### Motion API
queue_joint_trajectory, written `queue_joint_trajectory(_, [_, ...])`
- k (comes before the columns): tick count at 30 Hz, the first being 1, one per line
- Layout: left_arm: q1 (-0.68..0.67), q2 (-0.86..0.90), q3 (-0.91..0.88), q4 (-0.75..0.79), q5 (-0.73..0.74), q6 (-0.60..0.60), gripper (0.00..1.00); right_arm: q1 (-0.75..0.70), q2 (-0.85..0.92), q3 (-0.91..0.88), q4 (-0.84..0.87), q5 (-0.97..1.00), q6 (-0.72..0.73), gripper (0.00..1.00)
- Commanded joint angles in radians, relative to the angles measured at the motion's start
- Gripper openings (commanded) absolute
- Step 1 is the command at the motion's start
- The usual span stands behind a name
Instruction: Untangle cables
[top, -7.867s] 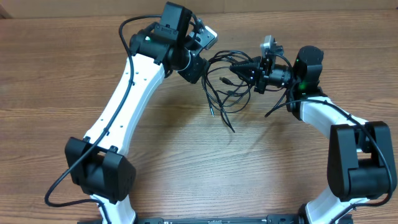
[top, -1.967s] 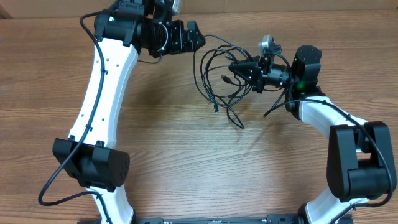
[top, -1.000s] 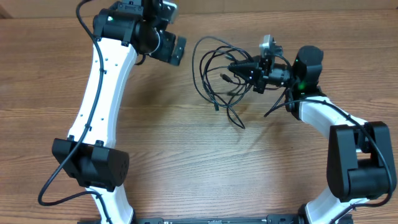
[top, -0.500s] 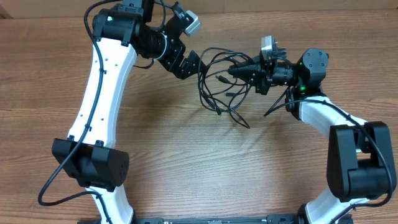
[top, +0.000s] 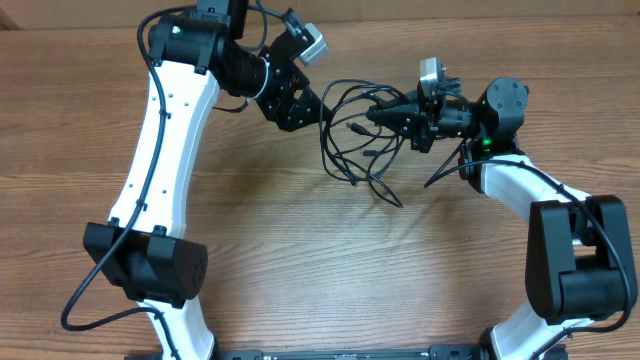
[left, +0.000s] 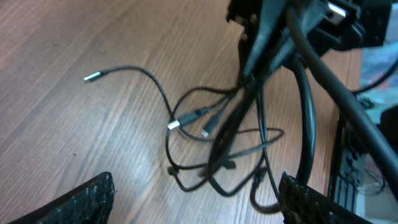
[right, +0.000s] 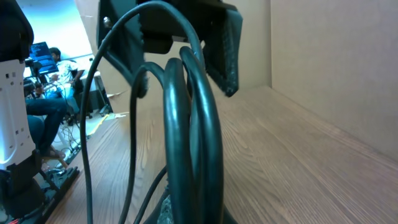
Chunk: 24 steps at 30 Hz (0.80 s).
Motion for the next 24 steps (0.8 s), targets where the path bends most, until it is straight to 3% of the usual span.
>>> queue_joint_trajectory(1, [-0.002,-0.016,0.017,-0.038,0.029,0.109,0.87,-0.019,-0.021,0.003,0.003,0.005,0.012,0.04])
queue_joint_trajectory(6, [-0.002,-0.016,0.017,-0.121,0.029,0.225,0.93,-0.031,-0.021,0.003,0.003,0.005,0.012,0.04])
queue_joint_trajectory(14, [-0.004,-0.016,0.017,-0.108,0.098,0.247,1.00,-0.026,-0.021,0.003,0.003,0.001,0.016,0.04])
queue_joint_trajectory(24, [-0.006,-0.016,0.017,-0.077,0.101,0.246,1.00,-0.005,-0.021,0.003,0.015,-0.019,0.050,0.04])
